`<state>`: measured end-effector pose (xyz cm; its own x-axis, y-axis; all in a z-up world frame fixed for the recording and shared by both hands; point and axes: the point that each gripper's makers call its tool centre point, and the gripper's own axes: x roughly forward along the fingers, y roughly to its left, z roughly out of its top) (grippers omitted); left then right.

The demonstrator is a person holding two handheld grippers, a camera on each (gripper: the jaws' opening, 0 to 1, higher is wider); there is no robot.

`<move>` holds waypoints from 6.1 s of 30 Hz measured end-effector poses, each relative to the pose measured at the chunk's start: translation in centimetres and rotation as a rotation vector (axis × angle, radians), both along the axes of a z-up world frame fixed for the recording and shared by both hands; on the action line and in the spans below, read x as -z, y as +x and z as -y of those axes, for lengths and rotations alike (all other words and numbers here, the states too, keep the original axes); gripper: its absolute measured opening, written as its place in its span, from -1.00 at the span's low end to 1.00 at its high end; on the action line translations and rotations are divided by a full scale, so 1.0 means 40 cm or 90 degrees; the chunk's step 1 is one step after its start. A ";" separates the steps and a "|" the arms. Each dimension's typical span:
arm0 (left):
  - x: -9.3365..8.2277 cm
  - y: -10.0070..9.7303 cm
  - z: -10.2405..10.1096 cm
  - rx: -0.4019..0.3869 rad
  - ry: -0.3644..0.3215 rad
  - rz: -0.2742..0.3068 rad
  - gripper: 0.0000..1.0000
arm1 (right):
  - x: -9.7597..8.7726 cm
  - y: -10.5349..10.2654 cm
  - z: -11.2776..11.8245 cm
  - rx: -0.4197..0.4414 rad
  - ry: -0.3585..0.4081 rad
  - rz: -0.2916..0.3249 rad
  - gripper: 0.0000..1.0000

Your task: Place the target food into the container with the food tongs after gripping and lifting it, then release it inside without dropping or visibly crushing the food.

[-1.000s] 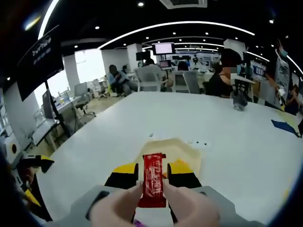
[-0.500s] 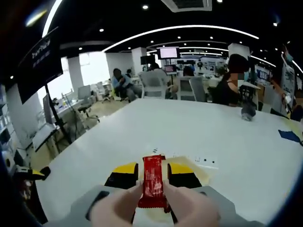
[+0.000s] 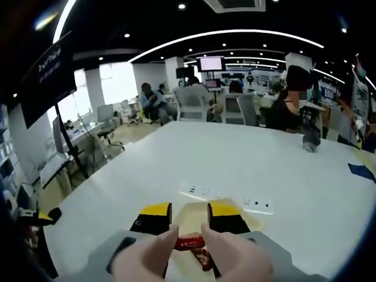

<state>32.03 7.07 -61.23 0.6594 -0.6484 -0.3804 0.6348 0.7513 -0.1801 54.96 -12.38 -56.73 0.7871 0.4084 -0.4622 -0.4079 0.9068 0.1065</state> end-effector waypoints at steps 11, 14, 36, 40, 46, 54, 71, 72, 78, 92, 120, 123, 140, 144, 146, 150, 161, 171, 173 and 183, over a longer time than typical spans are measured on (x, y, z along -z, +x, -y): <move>0.004 0.005 -0.016 -0.015 0.007 -0.002 0.99 | -0.084 0.054 -0.008 0.014 0.017 0.055 -0.54; 0.002 0.008 -0.020 -0.019 0.008 -0.002 0.99 | -0.098 0.096 0.003 0.012 -0.008 0.118 -0.43; -0.007 -0.014 -0.017 -0.021 0.013 0.005 0.99 | -0.068 0.057 0.015 -0.008 -0.051 0.125 -0.38; -0.014 -0.015 -0.012 -0.023 0.005 0.007 0.99 | -0.069 0.033 0.020 -0.011 -0.051 0.120 -0.38; -0.017 -0.016 0.007 -0.016 -0.001 0.000 0.99 | -0.073 -0.030 0.050 -0.011 -0.047 0.116 -0.38; 0.003 -0.020 0.054 0.013 0.006 -0.016 0.99 | -0.039 -0.147 0.102 -0.013 -0.056 0.095 -0.38; -0.003 -0.023 0.182 0.007 0.012 -0.036 0.96 | 0.106 -0.413 0.170 -0.046 -0.010 0.058 -0.39; -0.013 -0.022 0.201 0.006 0.013 -0.033 0.95 | 0.109 -0.424 0.177 -0.044 -0.007 0.063 -0.39; -0.012 -0.013 0.233 -0.018 0.000 -0.047 0.94 | 0.151 -0.496 0.231 -0.008 0.023 0.052 -0.39; -0.032 -0.037 0.370 -0.058 -0.039 -0.042 0.92 | 0.176 -0.531 0.336 -0.026 0.062 0.050 -0.39; 0.028 -0.093 0.303 -0.086 0.010 -0.053 0.93 | 0.211 -0.529 0.272 -0.065 0.049 0.016 -0.39; 0.032 -0.078 0.292 -0.082 0.009 -0.051 0.94 | 0.209 -0.521 0.266 -0.063 0.045 0.013 -0.39; 0.118 0.011 0.250 0.113 0.106 -0.038 0.94 | 0.165 -0.523 0.286 0.025 -0.011 0.010 -0.38; 0.113 0.027 0.261 0.130 0.087 -0.030 0.92 | 0.162 -0.539 0.288 0.035 -0.025 0.011 -0.39; 0.117 0.031 0.265 0.133 0.079 -0.035 0.92 | 0.162 -0.538 0.288 0.035 -0.029 0.012 -0.39; 0.111 0.032 0.267 0.136 0.075 -0.033 0.93 | 0.149 -0.524 0.281 0.032 -0.021 0.022 -0.40; 0.106 0.022 0.195 0.092 0.047 -0.050 0.93 | 0.116 -0.463 0.113 -0.127 -0.038 0.059 -0.40; 0.114 0.011 0.122 0.057 0.056 -0.060 0.93 | 0.142 -0.423 0.022 -0.205 -0.068 0.057 -0.40; 0.111 0.015 0.107 0.047 0.054 -0.058 0.93 | 0.153 -0.415 0.004 -0.220 -0.076 0.055 -0.40; 0.117 0.021 0.057 0.016 0.049 -0.065 0.93 | 0.230 -0.330 0.105 -0.156 -0.121 0.031 -0.40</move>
